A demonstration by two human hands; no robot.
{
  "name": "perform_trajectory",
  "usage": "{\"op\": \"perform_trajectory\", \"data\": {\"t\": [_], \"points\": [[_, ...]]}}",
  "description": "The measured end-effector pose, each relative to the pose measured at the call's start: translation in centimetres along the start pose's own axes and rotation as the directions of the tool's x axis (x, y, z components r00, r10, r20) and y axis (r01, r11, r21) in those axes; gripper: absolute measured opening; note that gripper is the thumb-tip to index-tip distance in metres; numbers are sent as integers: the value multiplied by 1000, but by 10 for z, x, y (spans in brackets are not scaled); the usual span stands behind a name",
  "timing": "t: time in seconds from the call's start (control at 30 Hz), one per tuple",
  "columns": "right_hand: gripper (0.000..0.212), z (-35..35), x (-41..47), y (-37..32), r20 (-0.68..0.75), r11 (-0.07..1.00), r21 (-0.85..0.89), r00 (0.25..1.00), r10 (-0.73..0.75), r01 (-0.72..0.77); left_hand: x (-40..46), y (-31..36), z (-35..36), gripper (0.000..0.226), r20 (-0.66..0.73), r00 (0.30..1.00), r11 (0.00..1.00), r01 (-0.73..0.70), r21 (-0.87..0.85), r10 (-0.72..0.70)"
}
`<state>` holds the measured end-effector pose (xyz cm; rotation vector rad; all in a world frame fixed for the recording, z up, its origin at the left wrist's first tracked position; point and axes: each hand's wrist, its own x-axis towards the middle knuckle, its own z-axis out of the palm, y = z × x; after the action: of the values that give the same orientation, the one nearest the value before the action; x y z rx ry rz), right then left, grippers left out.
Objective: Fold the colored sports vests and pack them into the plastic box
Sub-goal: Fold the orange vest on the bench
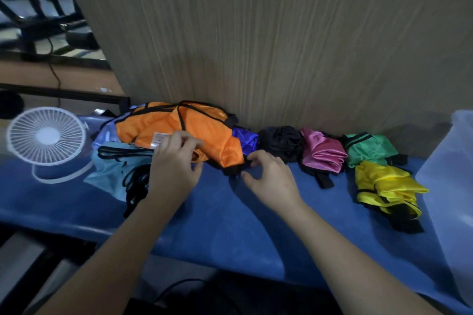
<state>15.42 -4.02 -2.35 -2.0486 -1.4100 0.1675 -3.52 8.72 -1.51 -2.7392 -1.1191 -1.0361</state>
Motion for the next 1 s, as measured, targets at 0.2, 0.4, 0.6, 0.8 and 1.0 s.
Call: {"op": "perform_trajectory", "data": {"t": [0.2,0.4,0.6,0.8,1.0], "points": [[44,21,15,-11,46,981,159,994,101,-107,4,-22,-10,53,-56,978,970,206,131,-200],[42,35,21,-22,27,923,317,975,220,-217,-1,-36,-9,53,20,957,945,283,164,-290],[29,30,22,-22,-43,878,414,959,281,-239,-3,-41,-13,22,-51,954,948,300,104,-296],[31,12,9,-33,-61,813,569,980,188,-120,-3,-36,-30,18,-107,966,971,227,-75,-234],[27,-21,-15,-38,-31,739,659,976,217,-144,-8,-25,-42,20,-109,990,970,65,-232,-93]]}}
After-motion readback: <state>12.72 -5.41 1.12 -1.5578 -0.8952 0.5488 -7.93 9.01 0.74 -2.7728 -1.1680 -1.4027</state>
